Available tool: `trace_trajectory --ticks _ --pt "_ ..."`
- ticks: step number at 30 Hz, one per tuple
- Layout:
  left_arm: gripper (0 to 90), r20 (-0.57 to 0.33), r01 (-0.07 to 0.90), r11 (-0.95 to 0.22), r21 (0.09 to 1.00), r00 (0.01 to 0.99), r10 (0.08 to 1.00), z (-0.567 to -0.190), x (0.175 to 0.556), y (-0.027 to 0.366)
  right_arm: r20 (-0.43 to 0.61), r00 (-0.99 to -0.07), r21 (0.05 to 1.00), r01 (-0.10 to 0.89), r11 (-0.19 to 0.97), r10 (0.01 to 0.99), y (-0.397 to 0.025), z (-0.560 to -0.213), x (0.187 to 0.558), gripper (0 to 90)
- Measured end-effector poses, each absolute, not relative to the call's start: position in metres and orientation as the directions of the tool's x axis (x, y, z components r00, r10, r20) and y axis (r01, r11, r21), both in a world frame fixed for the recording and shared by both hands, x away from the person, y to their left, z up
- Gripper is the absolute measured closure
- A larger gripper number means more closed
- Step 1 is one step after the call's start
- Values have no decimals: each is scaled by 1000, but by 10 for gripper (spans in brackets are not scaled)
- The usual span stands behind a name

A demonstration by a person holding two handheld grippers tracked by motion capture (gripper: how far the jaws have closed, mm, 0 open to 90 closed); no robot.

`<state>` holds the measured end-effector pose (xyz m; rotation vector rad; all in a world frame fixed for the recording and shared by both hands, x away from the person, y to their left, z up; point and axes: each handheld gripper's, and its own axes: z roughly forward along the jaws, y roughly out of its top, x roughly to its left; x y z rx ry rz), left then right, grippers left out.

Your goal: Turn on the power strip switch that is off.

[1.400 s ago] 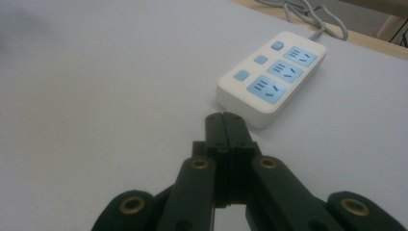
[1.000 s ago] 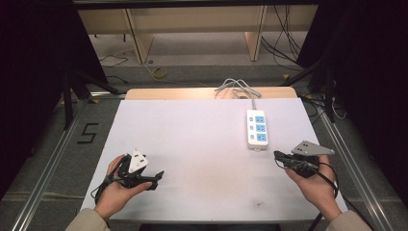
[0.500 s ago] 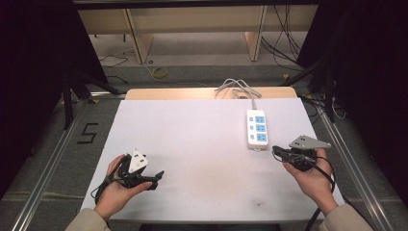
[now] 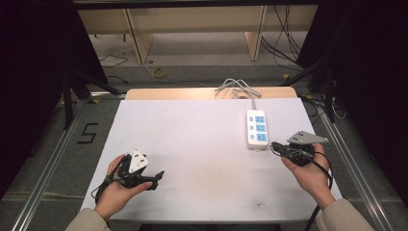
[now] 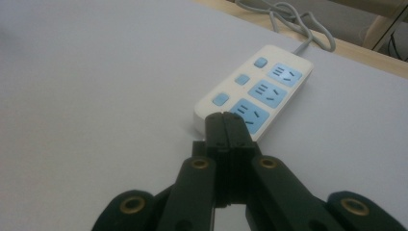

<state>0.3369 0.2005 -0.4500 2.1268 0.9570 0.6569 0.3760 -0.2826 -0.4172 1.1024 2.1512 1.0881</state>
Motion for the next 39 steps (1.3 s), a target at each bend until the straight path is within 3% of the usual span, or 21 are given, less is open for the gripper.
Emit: trace_trajectory --ticks 39 --pt "161 157 430 -479 765 596 787 -450 337 200 -59 -541 807 469 359 839 -272 -417 413 900"
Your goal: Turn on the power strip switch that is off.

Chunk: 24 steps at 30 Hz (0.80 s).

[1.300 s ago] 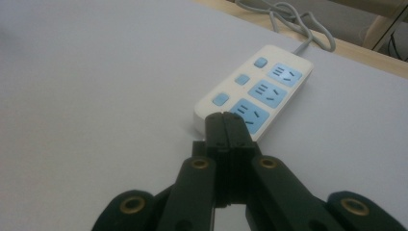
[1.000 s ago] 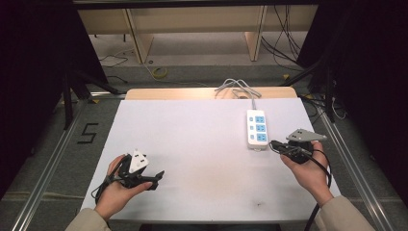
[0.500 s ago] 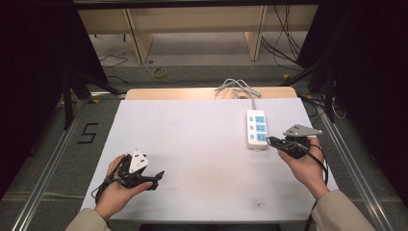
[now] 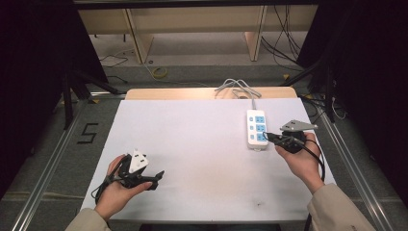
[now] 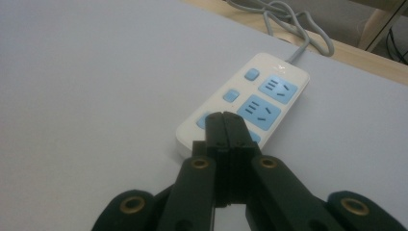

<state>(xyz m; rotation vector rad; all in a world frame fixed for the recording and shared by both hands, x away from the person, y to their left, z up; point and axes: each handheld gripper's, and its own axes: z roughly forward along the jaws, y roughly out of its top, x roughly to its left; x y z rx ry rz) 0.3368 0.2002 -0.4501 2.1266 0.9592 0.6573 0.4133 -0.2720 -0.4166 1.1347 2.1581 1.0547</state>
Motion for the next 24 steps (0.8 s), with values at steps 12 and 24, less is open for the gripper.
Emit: trace_trajectory --ticks 12,24 --pt "162 154 435 -476 765 594 790 -450 337 200 -58 -541 800 478 363 839 -267 -416 427 900" --pt "163 151 433 -473 767 595 789 -450 337 200 -62 -541 788 489 373 839 -259 -416 445 900"
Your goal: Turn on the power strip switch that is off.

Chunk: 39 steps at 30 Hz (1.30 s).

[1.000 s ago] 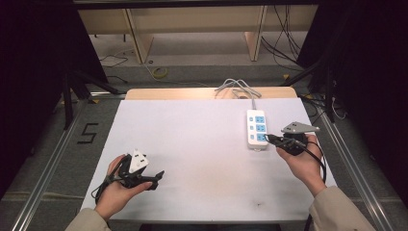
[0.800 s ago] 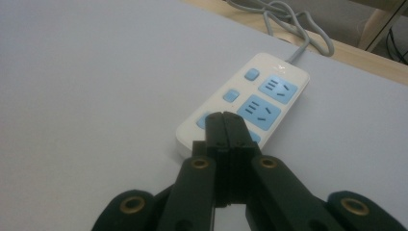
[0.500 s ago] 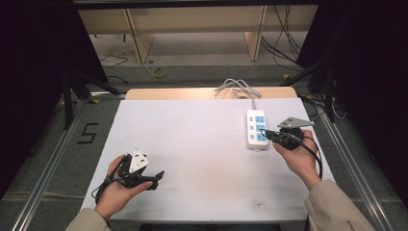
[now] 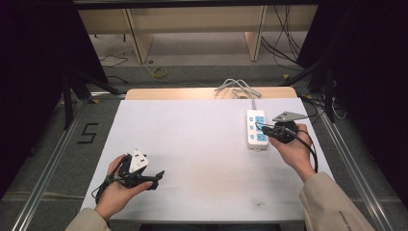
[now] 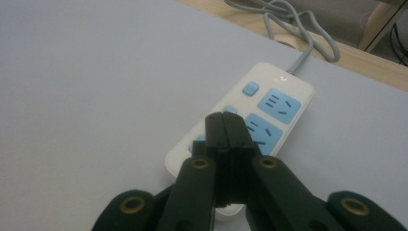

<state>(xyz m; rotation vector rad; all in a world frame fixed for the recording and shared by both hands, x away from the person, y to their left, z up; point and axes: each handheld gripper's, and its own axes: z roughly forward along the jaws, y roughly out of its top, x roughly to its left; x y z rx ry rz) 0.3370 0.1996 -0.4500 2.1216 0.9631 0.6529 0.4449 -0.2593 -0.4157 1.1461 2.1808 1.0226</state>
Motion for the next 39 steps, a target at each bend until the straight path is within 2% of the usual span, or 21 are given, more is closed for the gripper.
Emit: trace_trajectory --ticks 39 --pt "164 150 429 -470 771 595 790 -450 337 198 -49 -512 747 551 372 857 -243 -423 498 900"
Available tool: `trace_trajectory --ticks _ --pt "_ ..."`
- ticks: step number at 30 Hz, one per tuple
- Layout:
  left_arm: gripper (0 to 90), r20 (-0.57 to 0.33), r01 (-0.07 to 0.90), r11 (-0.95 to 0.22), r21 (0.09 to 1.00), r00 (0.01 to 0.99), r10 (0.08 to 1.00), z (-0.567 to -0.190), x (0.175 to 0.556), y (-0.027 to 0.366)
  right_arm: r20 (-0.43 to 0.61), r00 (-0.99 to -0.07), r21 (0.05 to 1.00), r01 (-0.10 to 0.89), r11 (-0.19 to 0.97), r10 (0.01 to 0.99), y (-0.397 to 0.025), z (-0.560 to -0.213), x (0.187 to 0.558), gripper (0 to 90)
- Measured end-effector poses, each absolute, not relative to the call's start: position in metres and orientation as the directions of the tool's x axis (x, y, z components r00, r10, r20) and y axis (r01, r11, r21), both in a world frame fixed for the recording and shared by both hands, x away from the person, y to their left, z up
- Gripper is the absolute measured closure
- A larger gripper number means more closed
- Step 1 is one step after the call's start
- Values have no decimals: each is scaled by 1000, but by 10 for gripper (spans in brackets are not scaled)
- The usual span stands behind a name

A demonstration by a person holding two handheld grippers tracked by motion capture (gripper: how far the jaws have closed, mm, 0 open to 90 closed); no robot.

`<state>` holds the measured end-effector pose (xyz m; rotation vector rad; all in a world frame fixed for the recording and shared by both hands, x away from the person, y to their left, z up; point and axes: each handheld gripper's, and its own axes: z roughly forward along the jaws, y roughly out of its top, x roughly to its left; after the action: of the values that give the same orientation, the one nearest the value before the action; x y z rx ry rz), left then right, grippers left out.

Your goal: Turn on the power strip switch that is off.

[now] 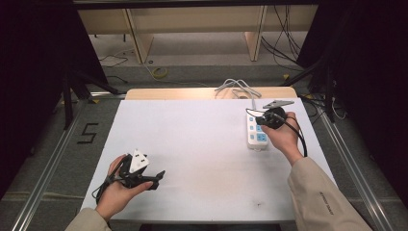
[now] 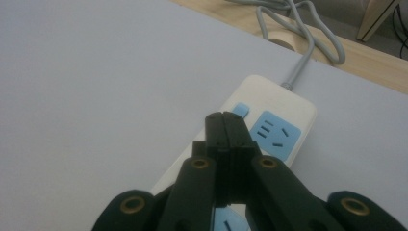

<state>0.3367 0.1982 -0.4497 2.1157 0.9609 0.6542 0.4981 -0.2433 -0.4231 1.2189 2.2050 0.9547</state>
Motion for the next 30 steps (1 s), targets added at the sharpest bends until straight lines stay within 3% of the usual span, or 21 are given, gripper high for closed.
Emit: trace_trajectory --ticks 30 --pt "164 144 429 -474 769 606 782 -449 336 197 -44 -488 694 613 378 872 -238 -426 536 900"
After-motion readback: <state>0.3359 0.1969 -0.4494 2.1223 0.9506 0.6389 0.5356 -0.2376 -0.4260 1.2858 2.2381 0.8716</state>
